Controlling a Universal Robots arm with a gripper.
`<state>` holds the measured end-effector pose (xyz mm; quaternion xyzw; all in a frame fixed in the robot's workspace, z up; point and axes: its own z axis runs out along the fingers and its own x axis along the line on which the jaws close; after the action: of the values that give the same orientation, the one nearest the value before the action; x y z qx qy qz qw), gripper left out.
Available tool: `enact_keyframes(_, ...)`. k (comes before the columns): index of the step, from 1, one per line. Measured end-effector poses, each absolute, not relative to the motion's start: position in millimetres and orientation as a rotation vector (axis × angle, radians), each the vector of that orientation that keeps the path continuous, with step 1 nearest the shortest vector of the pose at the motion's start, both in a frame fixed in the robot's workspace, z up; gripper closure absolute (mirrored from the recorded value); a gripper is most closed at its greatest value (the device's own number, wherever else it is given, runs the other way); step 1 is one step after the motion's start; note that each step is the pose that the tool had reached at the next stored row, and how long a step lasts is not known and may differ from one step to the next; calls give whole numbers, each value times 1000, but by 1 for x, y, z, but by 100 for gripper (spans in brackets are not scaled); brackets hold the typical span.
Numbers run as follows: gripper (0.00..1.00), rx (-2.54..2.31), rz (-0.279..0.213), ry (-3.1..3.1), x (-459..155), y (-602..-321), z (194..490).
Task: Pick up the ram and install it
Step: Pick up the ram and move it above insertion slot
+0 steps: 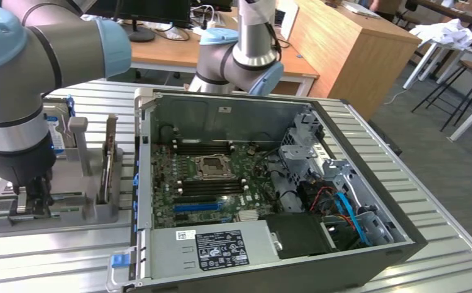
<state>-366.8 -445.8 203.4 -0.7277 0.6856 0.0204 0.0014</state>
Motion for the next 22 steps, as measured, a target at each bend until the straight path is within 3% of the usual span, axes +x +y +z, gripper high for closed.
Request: enact_keyframes(22,69,-2284,64,2152,-360,-448,203)
